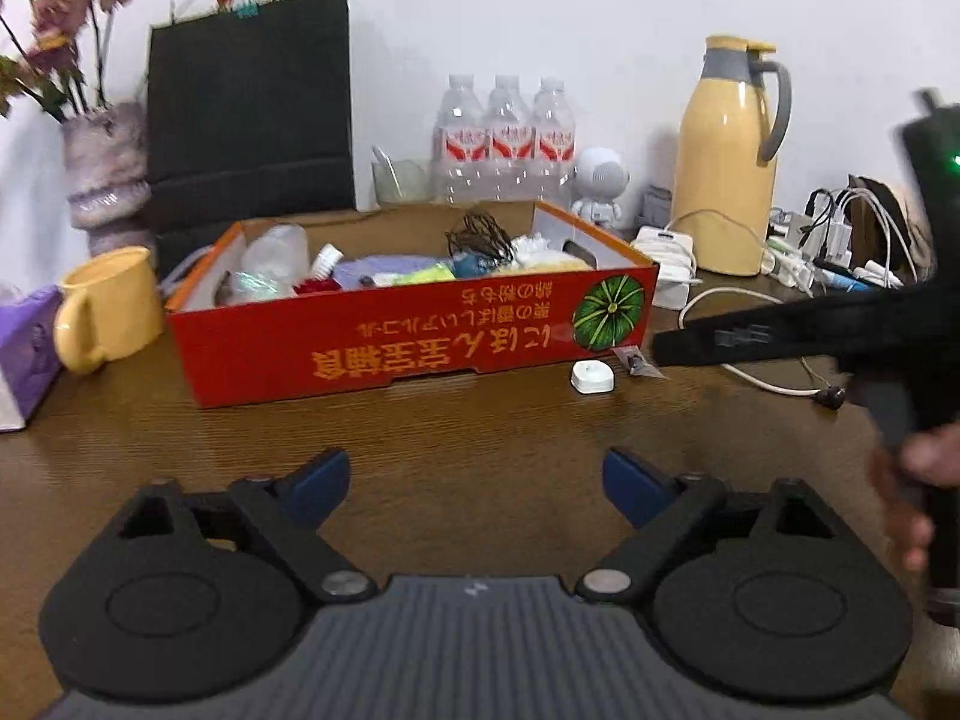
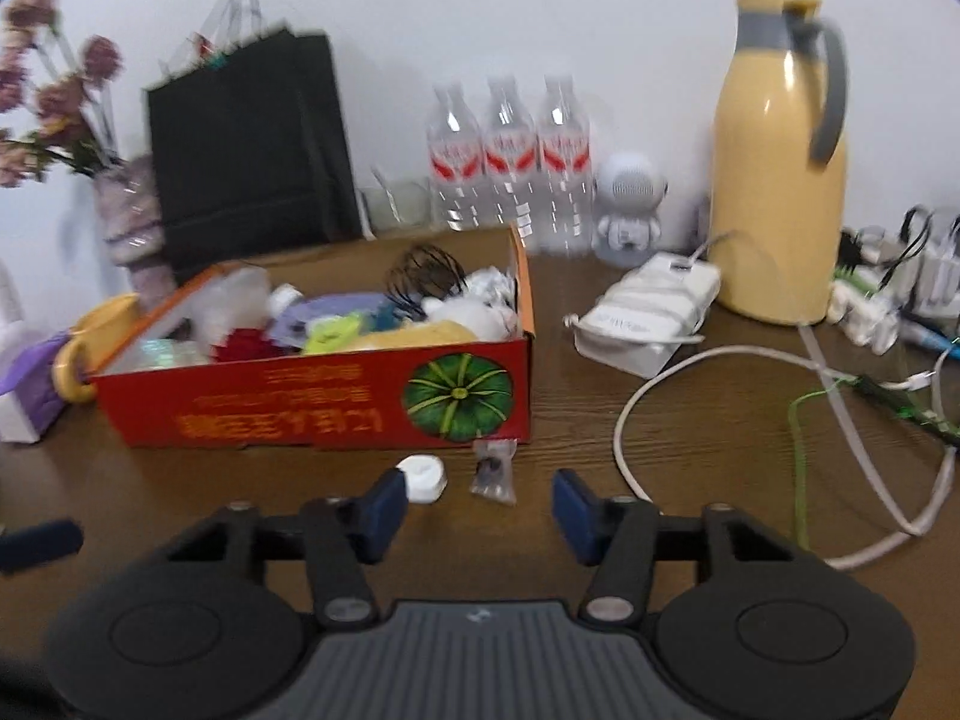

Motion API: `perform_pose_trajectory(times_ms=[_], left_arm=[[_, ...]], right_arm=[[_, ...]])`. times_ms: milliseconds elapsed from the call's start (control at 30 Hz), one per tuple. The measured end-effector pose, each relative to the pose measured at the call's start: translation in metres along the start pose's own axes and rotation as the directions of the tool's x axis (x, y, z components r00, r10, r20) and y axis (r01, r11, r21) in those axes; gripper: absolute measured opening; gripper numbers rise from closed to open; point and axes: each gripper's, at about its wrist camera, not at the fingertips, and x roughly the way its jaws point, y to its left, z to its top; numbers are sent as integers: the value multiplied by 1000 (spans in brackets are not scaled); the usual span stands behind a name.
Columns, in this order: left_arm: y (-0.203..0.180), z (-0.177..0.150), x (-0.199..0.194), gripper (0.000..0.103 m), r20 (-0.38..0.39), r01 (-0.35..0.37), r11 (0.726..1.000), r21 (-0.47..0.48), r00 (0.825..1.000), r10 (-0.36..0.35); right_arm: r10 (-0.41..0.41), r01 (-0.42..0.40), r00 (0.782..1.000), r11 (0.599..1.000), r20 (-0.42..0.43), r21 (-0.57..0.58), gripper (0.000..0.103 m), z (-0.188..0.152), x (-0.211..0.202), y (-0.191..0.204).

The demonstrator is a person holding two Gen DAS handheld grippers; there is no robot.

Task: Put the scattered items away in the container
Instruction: 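Grasp the clear candy packet with the right tool while the left tool grasps the white cap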

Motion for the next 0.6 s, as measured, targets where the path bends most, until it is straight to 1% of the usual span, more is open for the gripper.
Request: perform_pose_trajectory(times_ms=[33, 67, 133, 233, 267, 400, 433, 467, 500, 533, 600], left_arm=[[1, 2, 7, 82, -14, 2, 1000, -4, 1000, -2], [2, 5, 14, 79, -32, -2, 1000, -13, 999, 2], [6, 9, 27, 69, -59, 7, 999, -34, 998, -9], [11, 14, 42, 65, -91, 19, 998, -60, 996, -25], [11, 15, 46, 64, -95, 21, 998, -59, 995, -27], [4, 22, 57, 64, -95, 45, 998, -51, 994, -50], [2, 24, 60, 63, -97, 55, 997, -52, 994, -60], [-1, 26, 64, 62, -99, 65, 997, -52, 993, -69], [-3, 29, 67, 59, -100, 76, 996, -49, 992, -80], [-5, 31, 71, 53, -101, 84, 995, -47, 991, -88], [-7, 37, 84, 45, -112, 90, 995, -51, 989, -95]], right_arm=[[-9, 9, 1000, 1000, -4, -2, 48, 2, 10, 0], [-21, 21, 1000, 1000, -8, 0, 47, 4, 20, 1], [-35, 35, 999, 999, -27, 11, 42, 6, 36, 0], [-40, 40, 998, 999, -46, 10, 30, 9, 49, -2], [-41, 41, 998, 999, -51, 2, 22, 9, 52, -1], [-36, 34, 997, 999, -74, -24, 20, 8, 61, 0], [-34, 32, 997, 999, -69, -32, 20, 6, 61, 0], [-37, 35, 997, 999, -69, -39, 18, 6, 61, 0], [-39, 36, 996, 998, -74, -43, 17, 7, 61, 0], [-36, 33, 996, 999, -77, -34, 16, 7, 59, -2], [-36, 37, 996, 999, -77, 9, 15, 8, 54, -9]])
